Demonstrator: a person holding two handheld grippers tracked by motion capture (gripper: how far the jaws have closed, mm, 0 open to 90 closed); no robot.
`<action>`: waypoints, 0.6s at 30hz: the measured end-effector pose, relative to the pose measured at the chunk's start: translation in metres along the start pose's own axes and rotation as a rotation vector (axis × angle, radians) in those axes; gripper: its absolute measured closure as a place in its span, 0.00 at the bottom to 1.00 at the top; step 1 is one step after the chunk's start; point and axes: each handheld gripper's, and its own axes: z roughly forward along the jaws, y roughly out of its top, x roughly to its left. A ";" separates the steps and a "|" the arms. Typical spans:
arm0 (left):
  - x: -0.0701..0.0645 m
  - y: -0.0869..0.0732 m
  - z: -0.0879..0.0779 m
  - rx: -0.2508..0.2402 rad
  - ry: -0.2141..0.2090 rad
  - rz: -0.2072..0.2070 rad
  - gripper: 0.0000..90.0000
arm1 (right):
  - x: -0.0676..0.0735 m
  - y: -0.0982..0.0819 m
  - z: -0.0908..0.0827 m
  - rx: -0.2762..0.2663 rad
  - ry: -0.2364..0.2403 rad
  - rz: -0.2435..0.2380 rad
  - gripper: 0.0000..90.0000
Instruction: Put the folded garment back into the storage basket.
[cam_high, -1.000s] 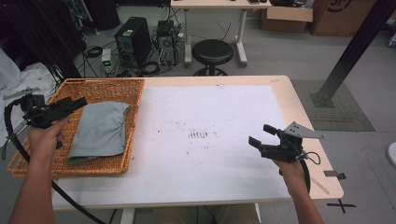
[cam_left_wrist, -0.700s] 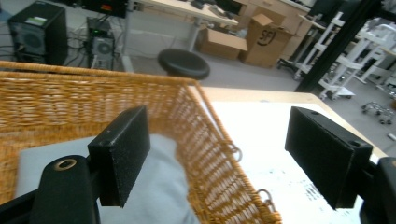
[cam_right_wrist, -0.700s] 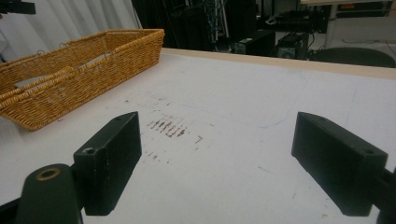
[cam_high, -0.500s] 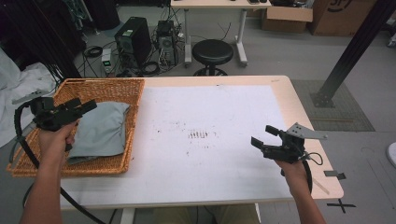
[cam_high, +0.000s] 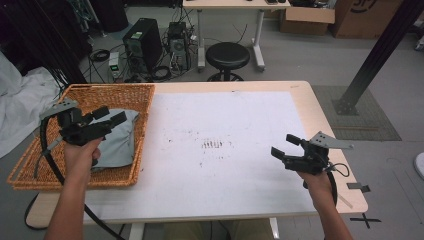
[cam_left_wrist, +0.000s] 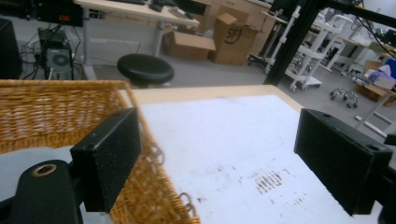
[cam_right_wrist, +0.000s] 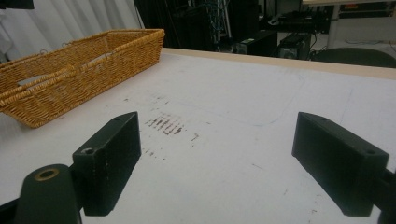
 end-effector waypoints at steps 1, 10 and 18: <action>-0.005 0.000 0.003 0.000 -0.010 0.006 0.17 | 0.000 0.000 0.000 0.001 0.000 0.001 0.17; -0.040 -0.006 0.026 0.008 -0.077 0.050 0.17 | -0.002 0.001 0.000 -0.002 0.005 -0.003 0.17; -0.075 -0.020 0.057 0.019 -0.152 0.082 0.17 | -0.004 0.001 0.000 -0.006 0.006 0.001 0.17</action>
